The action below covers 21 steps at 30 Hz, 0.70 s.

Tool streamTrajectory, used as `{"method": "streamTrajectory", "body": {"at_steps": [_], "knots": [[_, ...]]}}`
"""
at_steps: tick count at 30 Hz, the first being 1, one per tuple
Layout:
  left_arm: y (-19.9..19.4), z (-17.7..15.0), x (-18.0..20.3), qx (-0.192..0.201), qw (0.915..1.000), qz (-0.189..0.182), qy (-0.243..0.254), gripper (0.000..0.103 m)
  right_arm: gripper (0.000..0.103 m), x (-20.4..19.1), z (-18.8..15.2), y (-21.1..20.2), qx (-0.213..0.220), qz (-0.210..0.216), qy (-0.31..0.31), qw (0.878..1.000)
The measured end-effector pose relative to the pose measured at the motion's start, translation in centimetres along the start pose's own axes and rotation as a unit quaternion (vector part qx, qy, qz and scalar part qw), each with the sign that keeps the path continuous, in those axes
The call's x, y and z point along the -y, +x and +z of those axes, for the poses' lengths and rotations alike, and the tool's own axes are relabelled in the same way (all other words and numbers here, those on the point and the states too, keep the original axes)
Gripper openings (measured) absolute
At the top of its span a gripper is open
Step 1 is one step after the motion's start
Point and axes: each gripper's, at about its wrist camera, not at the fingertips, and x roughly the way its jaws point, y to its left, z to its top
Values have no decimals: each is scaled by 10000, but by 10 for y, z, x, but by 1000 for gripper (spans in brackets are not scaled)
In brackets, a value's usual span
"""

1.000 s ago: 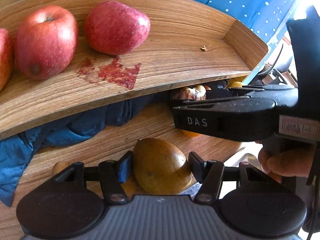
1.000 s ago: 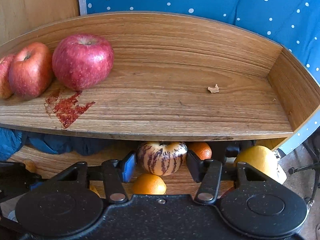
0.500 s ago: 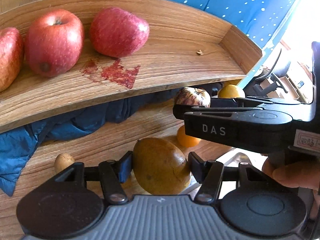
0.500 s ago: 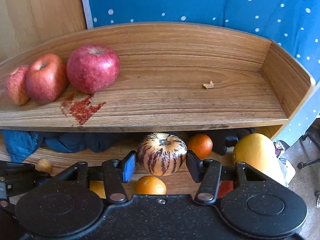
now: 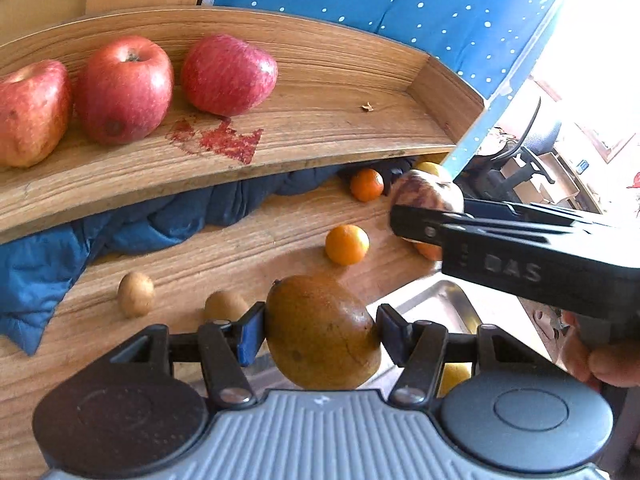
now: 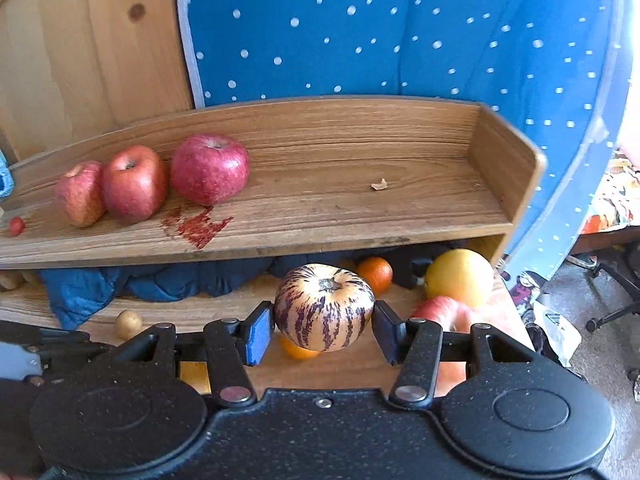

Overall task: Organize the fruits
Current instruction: 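Lower the brown pear onto the tray with the left tool while the right tool sets down the pepino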

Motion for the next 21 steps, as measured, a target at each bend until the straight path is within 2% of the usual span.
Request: {"method": "streamTrajectory", "body": {"at_steps": [6,15,21], "knots": [[-11,-15,2,-48,9998,-85,149,63,55,-11,-25,-34,66,-92,121,9999],[-15,-39,10,-365,9986,-252,296,63,55,-23,-65,-84,172,-77,340,9992],[-16,-53,14,-432,9985,-118,303,63,55,-18,-89,-103,110,-32,343,9993]]}}
